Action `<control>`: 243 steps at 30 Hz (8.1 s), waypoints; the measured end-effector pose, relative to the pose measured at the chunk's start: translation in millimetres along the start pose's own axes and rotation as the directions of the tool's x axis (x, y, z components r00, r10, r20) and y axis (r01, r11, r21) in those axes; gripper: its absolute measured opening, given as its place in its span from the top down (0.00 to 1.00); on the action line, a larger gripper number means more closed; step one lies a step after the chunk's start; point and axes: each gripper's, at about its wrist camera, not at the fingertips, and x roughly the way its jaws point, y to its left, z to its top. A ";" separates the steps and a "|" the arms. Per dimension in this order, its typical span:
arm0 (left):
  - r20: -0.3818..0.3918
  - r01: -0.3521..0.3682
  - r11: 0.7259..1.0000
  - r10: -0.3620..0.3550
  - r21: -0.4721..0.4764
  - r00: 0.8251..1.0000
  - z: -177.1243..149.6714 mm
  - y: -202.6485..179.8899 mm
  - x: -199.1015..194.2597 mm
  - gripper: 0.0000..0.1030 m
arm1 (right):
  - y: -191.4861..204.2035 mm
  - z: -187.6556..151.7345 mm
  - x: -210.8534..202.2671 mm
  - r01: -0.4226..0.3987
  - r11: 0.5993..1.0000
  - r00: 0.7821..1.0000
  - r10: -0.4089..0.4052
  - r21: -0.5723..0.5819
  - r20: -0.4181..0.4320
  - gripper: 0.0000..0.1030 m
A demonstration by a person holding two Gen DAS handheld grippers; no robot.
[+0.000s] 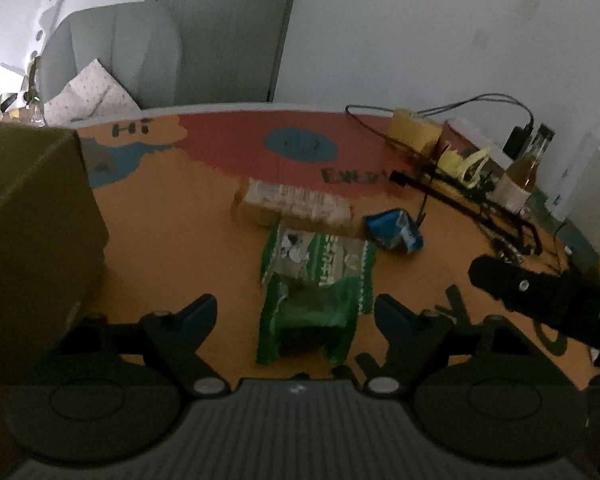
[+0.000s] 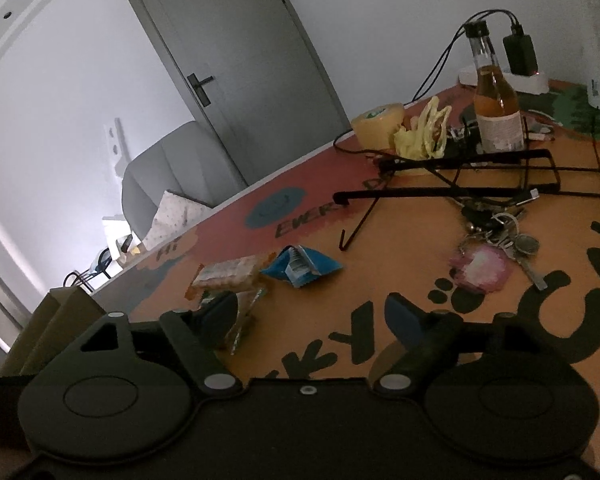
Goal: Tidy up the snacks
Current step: 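Grasp the green packet with left gripper while right gripper approaches the blue packet, then close the right gripper on the blue packet while left gripper holds the green packet, then carry both held packets up and over to the cardboard box, then open both grippers over the box to drop the packets inside, then move both open grippers back to the white-green packet and bread packet, then grasp the white-green printed packet with the left gripper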
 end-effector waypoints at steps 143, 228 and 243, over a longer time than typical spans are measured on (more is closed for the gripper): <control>0.238 -0.088 0.938 0.175 -0.337 0.955 19.5 226.2 -163.0 0.19 | 259.0 -7.9 44.4 -0.300 0.935 0.954 0.291 -0.190 -0.076 0.49; -0.006 -0.014 0.998 0.015 0.056 1.000 14.1 -7.3 -6.2 0.05 | -7.0 6.8 -9.3 0.057 0.995 0.998 -0.055 0.085 -0.023 0.00; -0.050 -0.094 0.989 0.100 0.117 0.994 14.2 -15.2 43.2 0.05 | -12.0 8.8 17.1 0.052 0.995 0.997 -0.047 0.088 -0.061 0.00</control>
